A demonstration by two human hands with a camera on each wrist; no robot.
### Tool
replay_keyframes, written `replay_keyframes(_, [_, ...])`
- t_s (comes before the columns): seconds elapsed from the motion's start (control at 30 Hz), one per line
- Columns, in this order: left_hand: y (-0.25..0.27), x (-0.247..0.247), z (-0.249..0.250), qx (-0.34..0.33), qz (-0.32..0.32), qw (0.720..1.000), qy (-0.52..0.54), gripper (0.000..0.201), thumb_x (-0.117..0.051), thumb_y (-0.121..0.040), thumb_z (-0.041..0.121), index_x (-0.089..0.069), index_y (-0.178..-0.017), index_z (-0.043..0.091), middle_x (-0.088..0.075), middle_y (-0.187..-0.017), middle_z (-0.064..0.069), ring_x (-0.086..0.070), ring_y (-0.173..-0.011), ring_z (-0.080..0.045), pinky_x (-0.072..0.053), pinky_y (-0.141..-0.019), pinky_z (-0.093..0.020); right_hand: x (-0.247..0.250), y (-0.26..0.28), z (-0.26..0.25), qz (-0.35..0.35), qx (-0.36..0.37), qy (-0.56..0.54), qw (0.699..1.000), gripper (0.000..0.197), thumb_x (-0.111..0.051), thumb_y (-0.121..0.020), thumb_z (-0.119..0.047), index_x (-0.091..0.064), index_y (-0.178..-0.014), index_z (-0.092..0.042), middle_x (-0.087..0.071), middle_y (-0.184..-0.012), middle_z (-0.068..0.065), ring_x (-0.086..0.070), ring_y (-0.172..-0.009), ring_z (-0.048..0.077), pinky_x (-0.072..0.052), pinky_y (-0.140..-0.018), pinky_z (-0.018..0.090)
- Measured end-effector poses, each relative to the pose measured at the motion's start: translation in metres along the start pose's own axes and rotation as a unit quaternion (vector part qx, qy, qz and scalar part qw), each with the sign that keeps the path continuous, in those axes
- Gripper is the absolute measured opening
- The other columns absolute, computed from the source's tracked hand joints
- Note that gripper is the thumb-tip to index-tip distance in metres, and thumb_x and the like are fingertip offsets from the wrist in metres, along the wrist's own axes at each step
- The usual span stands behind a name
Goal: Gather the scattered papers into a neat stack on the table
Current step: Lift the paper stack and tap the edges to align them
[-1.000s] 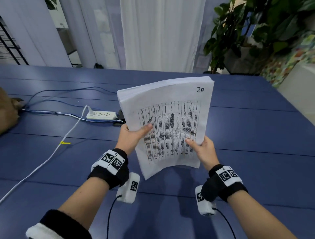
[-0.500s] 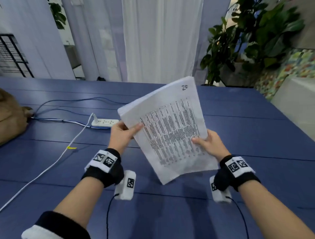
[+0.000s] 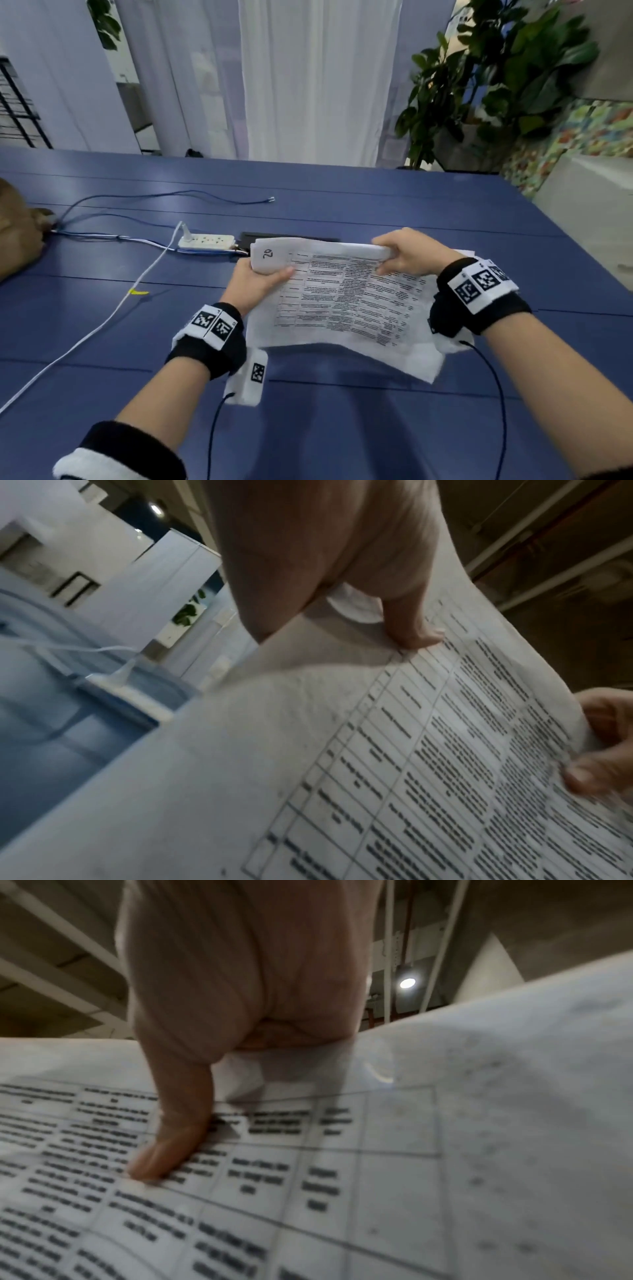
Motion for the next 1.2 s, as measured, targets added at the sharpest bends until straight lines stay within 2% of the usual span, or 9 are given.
replay_keyframes(0.17, [0.008,0.018,-0.032,0.025,0.055,0.998,0.025,0.014,-0.069,-0.078,0.001,-0.068,-0.091,0.006,-0.073,-0.069,0.013,-0.069,-0.07,-0.001,-0.056,-0.067,-0.015,-0.01,0.009,0.034,0.02,-0.077,-0.02,0.997,0.031,-0.079,-0.067,-0.031,-0.049,-0.061,-0.024,-0.053,-0.063,-0.009,-0.05,-0.065,0.015,-0.043,-0.063,0.035])
replay_keyframes(0.27, [0.012,0.034,-0.049,0.052,0.079,0.995,0.032,0.014,-0.07,-0.077,0.003,-0.069,-0.091,0.005,-0.073,-0.074,0.008,-0.069,-0.073,-0.006,-0.057,-0.073,-0.02,-0.017,0.027,0.077,0.067,-0.135,-0.111,0.982,0.03,-0.083,-0.064,-0.026,-0.061,-0.066,-0.007,-0.056,-0.064,0.002,-0.049,-0.065,0.018,-0.037,-0.059,0.032])
replay_keyframes(0.4, [0.016,0.042,-0.063,0.069,0.099,0.992,0.044,0.026,-0.069,-0.079,0.005,-0.065,-0.103,-0.003,-0.069,-0.09,-0.003,-0.066,-0.08,-0.013,-0.054,-0.079,-0.025,-0.043,0.045,0.105,0.176,-0.161,-0.429,0.871,0.025,-0.081,-0.064,-0.001,-0.069,-0.086,-0.002,-0.069,-0.072,-0.003,-0.063,-0.07,0.011,-0.049,-0.059,0.013])
replay_keyframes(0.5, [0.015,0.043,-0.066,0.074,0.099,0.991,0.047,0.024,-0.068,-0.079,0.005,-0.066,-0.102,-0.001,-0.071,-0.087,0.001,-0.067,-0.077,-0.009,-0.054,-0.079,-0.025,-0.081,0.042,0.099,0.172,-0.158,-0.55,0.802,0.036,-0.085,-0.059,-0.007,-0.07,-0.092,-0.01,-0.075,-0.082,-0.006,-0.068,-0.089,0.022,-0.057,-0.073,0.022])
replay_keyframes(0.6, [0.012,0.047,-0.058,0.056,0.106,0.992,0.046,0.016,-0.068,-0.08,0.004,-0.067,-0.096,0.005,-0.073,-0.071,0.013,-0.069,-0.07,0.0,-0.056,-0.07,-0.017,-0.081,0.037,0.092,0.215,-0.136,-0.573,0.779,0.051,-0.091,-0.044,-0.027,-0.071,-0.089,-0.014,-0.076,-0.088,-0.001,-0.071,-0.085,0.015,-0.058,-0.08,0.03])
replay_keyframes(0.73, [0.004,0.052,-0.044,0.027,0.123,0.99,0.06,0.01,-0.068,-0.079,0.004,-0.067,-0.086,0.011,-0.072,-0.067,0.018,-0.068,-0.066,0.004,-0.052,-0.061,-0.01,-0.059,0.036,0.09,0.285,-0.107,-0.578,0.758,0.029,-0.077,-0.066,0.004,-0.07,-0.088,-0.013,-0.075,-0.079,-0.011,-0.07,-0.078,0.007,-0.058,-0.075,0.024])
replay_keyframes(0.93, [0.004,0.042,-0.065,0.046,0.104,0.992,0.045,0.021,-0.072,-0.073,-0.004,-0.067,-0.079,0.015,-0.072,-0.065,0.017,-0.068,-0.063,0.003,-0.053,-0.059,-0.012,-0.1,0.04,0.105,0.274,-0.141,-0.585,0.75,0.034,-0.076,-0.066,0.006,-0.068,-0.096,-0.007,-0.073,-0.075,-0.013,-0.07,-0.073,0.002,-0.057,-0.069,0.018])
replay_keyframes(1.03, [0.003,0.039,-0.072,0.049,0.106,0.992,0.047,0.022,-0.072,-0.072,-0.005,-0.067,-0.08,0.015,-0.072,-0.065,0.018,-0.067,-0.063,0.004,-0.052,-0.057,-0.011,-0.099,0.033,0.104,0.264,-0.12,-0.582,0.76,0.037,-0.08,-0.061,-0.005,-0.069,-0.095,-0.012,-0.074,-0.084,-0.01,-0.07,-0.083,0.009,-0.057,-0.074,0.022])
replay_keyframes(1.2, [0.005,0.037,-0.085,0.054,0.124,0.989,0.056,0.024,-0.075,-0.07,-0.001,-0.068,-0.087,0.013,-0.073,-0.071,0.014,-0.068,-0.067,0.003,-0.053,-0.059,-0.012,-0.113,0.031,0.102,0.277,-0.117,-0.62,0.725,0.057,-0.09,-0.039,-0.035,-0.071,-0.089,-0.016,-0.076,-0.089,-0.006,-0.071,-0.085,0.012,-0.057,-0.073,0.023])
Point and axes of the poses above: each hand's wrist, its own y-axis away from the middle knuckle, its own x-axis out of the back of the hand, z = x × y, the point moved 9 cm from there along -y, towards the middle knuckle
